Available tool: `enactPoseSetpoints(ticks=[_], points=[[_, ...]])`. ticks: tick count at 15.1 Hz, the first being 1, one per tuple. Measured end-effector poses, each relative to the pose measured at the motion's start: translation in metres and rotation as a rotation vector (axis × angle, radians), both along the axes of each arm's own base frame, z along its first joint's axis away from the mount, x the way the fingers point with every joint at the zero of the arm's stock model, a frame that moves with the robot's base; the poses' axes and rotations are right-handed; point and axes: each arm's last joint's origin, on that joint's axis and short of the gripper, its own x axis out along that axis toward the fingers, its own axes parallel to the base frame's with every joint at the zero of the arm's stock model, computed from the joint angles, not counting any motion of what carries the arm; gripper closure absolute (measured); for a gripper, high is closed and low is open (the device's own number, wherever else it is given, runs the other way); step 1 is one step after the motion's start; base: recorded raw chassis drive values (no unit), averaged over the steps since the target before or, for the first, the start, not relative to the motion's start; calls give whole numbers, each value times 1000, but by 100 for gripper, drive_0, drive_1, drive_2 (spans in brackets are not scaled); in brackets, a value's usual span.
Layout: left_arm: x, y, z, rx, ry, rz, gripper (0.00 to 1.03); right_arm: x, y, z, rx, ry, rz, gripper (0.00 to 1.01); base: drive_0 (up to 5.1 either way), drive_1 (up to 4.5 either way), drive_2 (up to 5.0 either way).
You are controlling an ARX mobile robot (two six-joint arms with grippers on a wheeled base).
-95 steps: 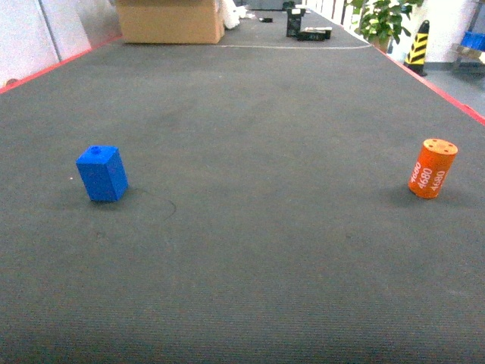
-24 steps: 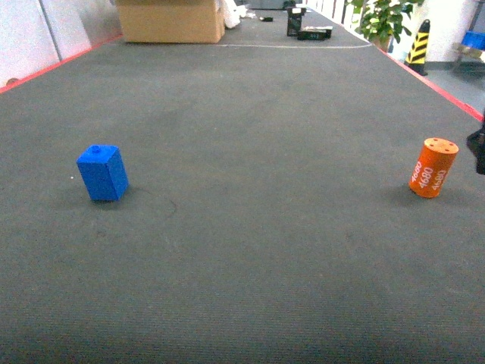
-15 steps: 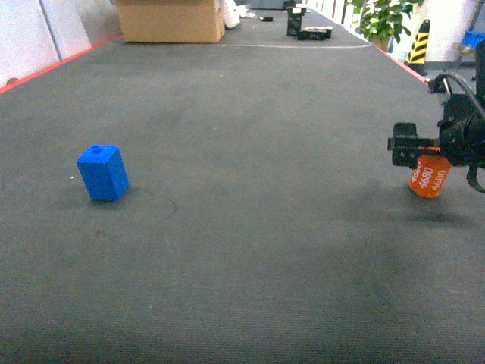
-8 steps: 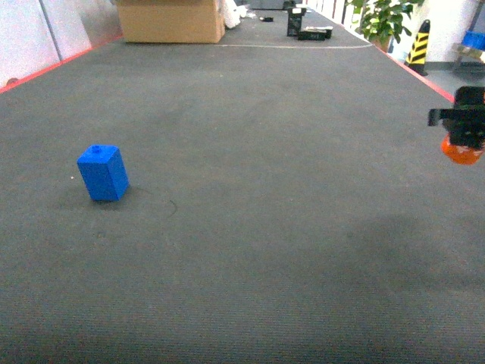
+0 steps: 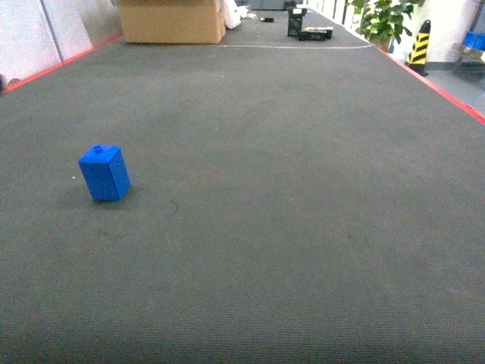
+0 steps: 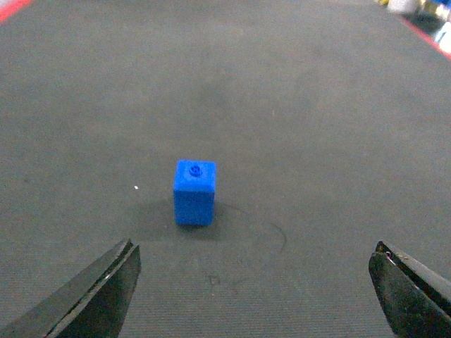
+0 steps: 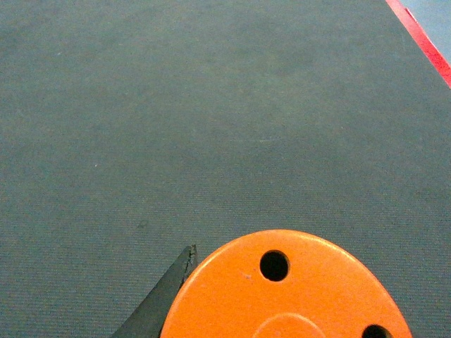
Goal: Sort blue parts and orange caps into right shelf containers
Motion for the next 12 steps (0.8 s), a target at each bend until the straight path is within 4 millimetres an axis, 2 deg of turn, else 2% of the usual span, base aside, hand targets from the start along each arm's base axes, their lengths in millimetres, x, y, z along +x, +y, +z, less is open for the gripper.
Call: enactPoseSetpoints(ticks=[2, 4, 6, 9, 12], points=[[59, -7, -18, 7, 151, -22, 5, -5, 0, 1, 20, 2, -26, 58, 0, 0, 0], [111, -5, -28, 12, 211, 2, 5, -10, 1, 3, 29, -4, -46, 58, 0, 0, 0], [147, 3, -41, 13, 262, 34, 5, -13, 2, 6, 33, -14, -52, 58, 0, 0, 0], [179, 22, -61, 17, 315, 99, 5, -17, 3, 8, 36, -17, -65, 58, 0, 0, 0], [194, 28, -67, -22, 340, 94, 5, -19, 1, 10, 38, -25, -76, 58, 0, 0, 0]])
